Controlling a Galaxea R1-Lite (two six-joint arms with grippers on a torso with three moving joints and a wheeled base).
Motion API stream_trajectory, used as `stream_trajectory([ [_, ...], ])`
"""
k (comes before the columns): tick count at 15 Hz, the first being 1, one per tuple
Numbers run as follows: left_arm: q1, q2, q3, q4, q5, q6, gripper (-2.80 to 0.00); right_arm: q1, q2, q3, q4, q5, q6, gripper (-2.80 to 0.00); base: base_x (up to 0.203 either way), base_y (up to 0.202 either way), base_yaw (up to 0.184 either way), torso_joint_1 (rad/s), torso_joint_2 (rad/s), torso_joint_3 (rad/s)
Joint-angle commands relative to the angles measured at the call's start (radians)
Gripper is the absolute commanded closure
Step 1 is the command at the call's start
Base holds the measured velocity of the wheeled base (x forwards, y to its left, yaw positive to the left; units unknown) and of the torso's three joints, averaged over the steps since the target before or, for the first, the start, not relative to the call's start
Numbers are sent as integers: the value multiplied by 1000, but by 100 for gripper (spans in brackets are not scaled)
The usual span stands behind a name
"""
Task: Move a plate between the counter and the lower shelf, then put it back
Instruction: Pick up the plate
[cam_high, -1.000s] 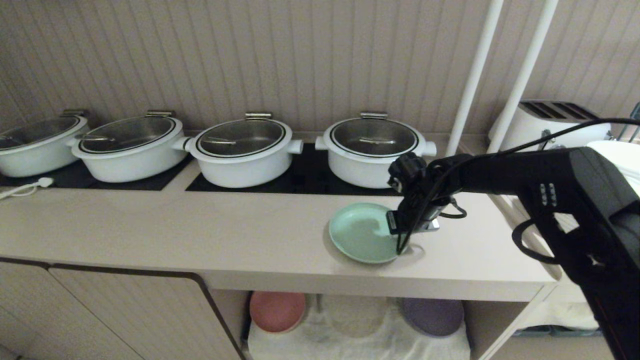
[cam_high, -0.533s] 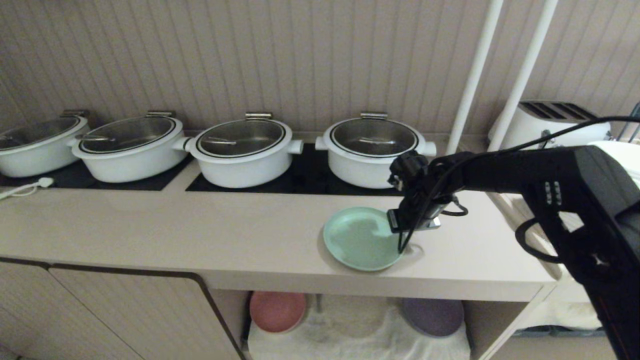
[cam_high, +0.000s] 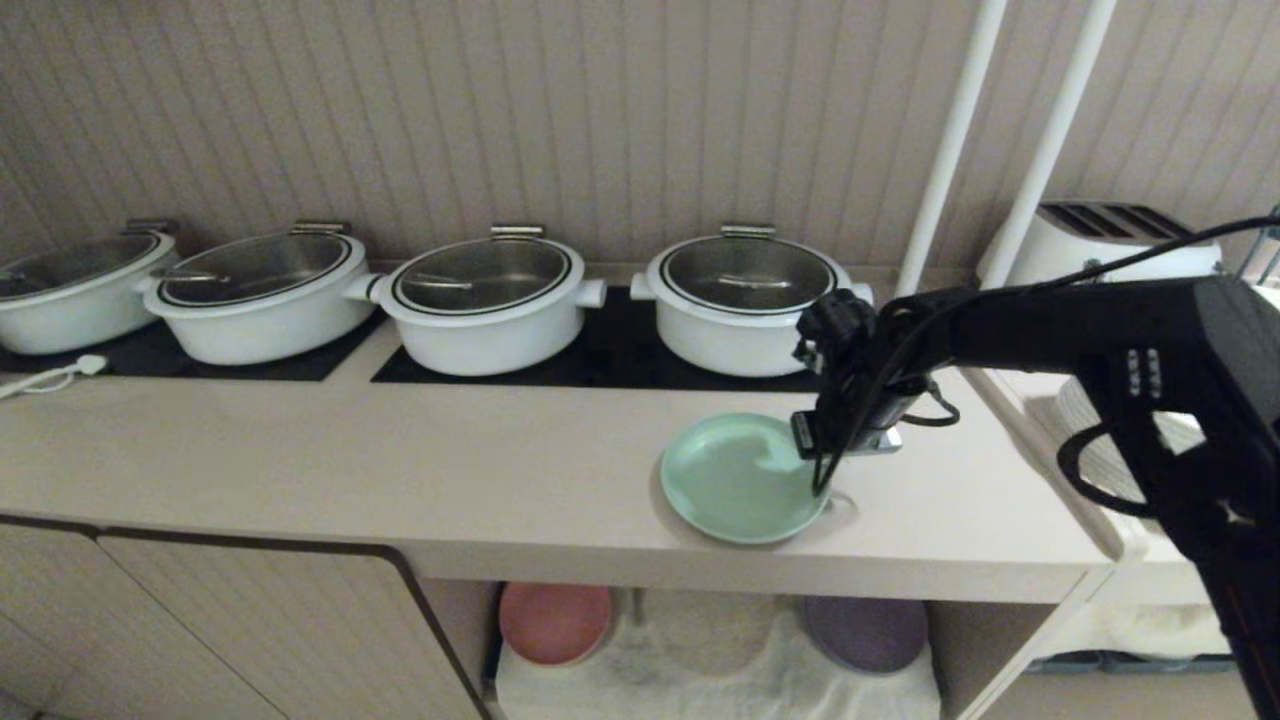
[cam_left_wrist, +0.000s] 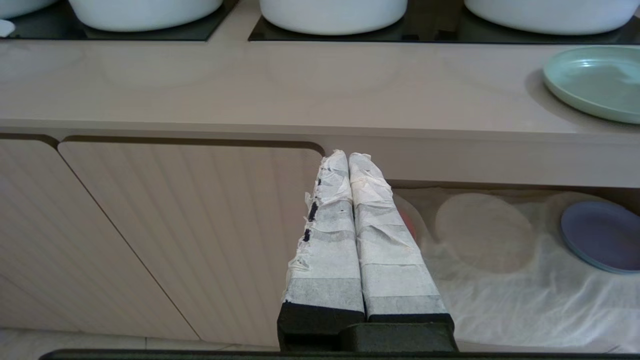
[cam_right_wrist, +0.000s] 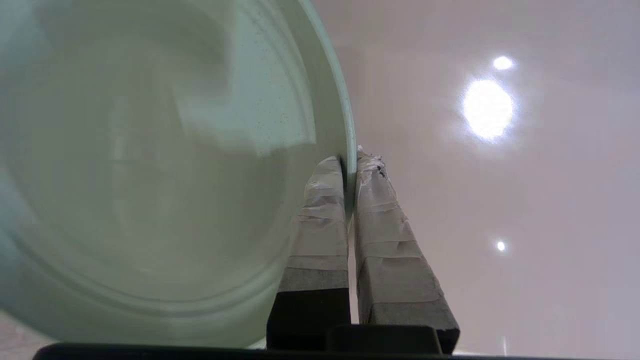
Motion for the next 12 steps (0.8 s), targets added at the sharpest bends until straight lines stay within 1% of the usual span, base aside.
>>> stream_trajectory([
  [1, 0, 0, 0, 0, 0, 0, 0, -6, -33, 4, 25, 1, 20, 0, 0, 0, 0, 0, 0, 0],
  [3, 0, 0, 0, 0, 0, 0, 0, -8, -57, 4, 57, 6, 107, 0, 0, 0, 0, 0, 0, 0],
  [4, 0, 0, 0, 0, 0, 0, 0, -9, -74, 9, 74, 7, 134, 0, 0, 0, 0, 0, 0, 0],
  [6, 0, 0, 0, 0, 0, 0, 0, -15, -110, 44, 92, 6, 160, 0, 0, 0, 0, 0, 0, 0],
  [9, 0, 0, 0, 0, 0, 0, 0, -35, -184, 131, 90, 7, 174, 0, 0, 0, 0, 0, 0, 0],
  [10, 0, 0, 0, 0, -1, 0, 0, -38, -205, 149, 88, 7, 194, 0, 0, 0, 0, 0, 0, 0],
  [12, 0, 0, 0, 0, 0, -1, 0, -38, -234, 162, 93, 7, 275, 0, 0, 0, 0, 0, 0, 0],
])
